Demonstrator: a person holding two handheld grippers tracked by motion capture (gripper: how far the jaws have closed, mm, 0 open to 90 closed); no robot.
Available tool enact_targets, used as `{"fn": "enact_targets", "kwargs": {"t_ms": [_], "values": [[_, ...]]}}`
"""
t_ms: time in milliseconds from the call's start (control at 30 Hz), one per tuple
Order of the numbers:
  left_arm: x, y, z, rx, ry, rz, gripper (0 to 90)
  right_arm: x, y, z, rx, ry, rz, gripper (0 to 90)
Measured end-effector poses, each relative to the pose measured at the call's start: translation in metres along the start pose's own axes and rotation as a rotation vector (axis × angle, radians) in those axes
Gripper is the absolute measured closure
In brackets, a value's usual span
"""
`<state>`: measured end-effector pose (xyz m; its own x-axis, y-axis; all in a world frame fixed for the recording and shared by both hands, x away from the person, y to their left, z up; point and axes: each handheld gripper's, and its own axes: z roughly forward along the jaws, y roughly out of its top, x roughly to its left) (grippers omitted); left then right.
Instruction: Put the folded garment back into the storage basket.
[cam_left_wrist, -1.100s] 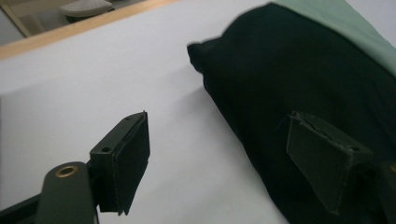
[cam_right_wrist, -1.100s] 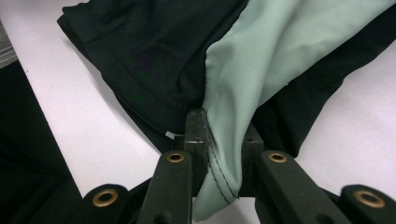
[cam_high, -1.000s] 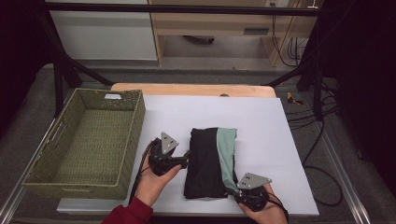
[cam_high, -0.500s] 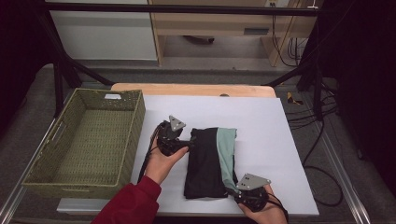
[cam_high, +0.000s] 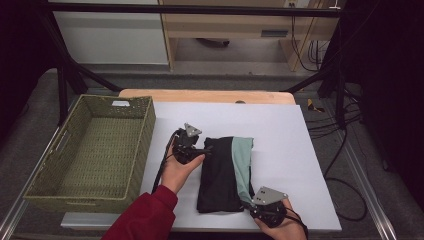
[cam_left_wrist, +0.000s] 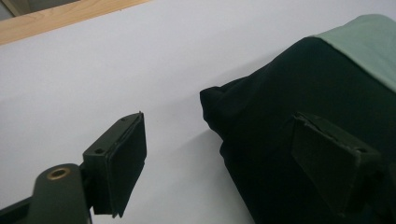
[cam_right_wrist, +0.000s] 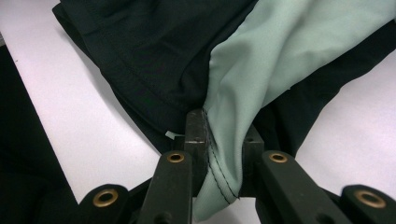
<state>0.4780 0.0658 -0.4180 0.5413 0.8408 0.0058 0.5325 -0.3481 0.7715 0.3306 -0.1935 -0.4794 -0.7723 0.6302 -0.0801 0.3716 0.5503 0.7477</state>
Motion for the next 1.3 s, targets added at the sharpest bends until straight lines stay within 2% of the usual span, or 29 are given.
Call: {"fn": "enact_targets", "kwargs": {"t_ms": [167,400,633,800,967,1100,1300], "values": [[-0.002,-0.001,0.01,0.014,-0.016,-0.027,18.7,0.001,0.0,0.0,0.003,-0.004,-0.004,79.4],[-0.007,-0.008,0.023,0.037,-0.013,-0.016,19.5,0.0,0.0,0.0,0.002,-0.003,-0.006,79.4],[-0.005,-0.015,0.03,0.052,-0.016,-0.024,22.2,0.001,0.0,0.0,0.003,-0.003,-0.009,79.4],[-0.003,-0.018,0.034,0.051,-0.051,-0.036,31.2,0.001,0.0,0.0,0.002,-0.003,-0.008,79.4],[-0.001,-0.02,0.036,0.044,-0.116,-0.052,48.6,0.001,0.0,0.0,0.002,-0.004,-0.007,79.4],[0.001,-0.021,0.038,0.049,-0.134,-0.06,58.7,0.001,0.0,0.0,0.002,-0.004,-0.008,79.5],[-0.001,-0.021,0.037,0.042,-0.118,-0.041,74.3,0.001,0.001,0.001,-0.002,0.006,-0.001,79.8]]}}
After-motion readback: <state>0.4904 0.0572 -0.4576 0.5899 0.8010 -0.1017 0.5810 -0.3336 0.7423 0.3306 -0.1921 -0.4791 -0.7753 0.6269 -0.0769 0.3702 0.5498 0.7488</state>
